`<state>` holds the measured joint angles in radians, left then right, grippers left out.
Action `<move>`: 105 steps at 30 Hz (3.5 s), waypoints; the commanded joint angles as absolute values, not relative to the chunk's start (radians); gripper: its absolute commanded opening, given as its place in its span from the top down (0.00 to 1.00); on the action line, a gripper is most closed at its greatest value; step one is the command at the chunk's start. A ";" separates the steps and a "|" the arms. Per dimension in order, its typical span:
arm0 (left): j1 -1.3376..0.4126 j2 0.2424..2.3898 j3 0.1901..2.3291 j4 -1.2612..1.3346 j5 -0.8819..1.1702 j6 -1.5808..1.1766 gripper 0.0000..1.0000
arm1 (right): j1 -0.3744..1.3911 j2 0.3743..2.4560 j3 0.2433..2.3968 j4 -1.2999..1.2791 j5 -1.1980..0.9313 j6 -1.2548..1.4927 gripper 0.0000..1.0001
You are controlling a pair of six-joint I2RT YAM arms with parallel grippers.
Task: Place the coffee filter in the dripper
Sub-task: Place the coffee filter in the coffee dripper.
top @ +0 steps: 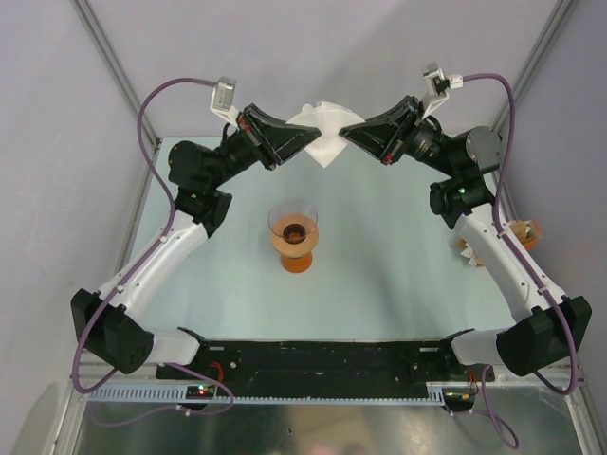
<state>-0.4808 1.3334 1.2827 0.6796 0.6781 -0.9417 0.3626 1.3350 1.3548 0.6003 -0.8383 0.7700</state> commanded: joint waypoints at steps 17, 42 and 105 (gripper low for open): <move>-0.393 1.284 1.294 0.664 0.699 -0.865 1.00 | 0.339 1.323 1.403 0.624 -0.867 0.773 1.00; -0.322 1.224 1.353 0.359 0.808 -0.601 0.41 | 0.332 1.316 1.401 0.559 -0.997 0.703 1.00; -0.663 1.160 1.438 -0.659 0.847 0.613 0.91 | 0.548 1.321 1.657 -0.605 -1.010 -0.306 0.98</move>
<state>-0.6418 1.1610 1.4265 -0.6685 0.7902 0.5938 0.5598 1.3033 1.5978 -0.6102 -0.9886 -0.3225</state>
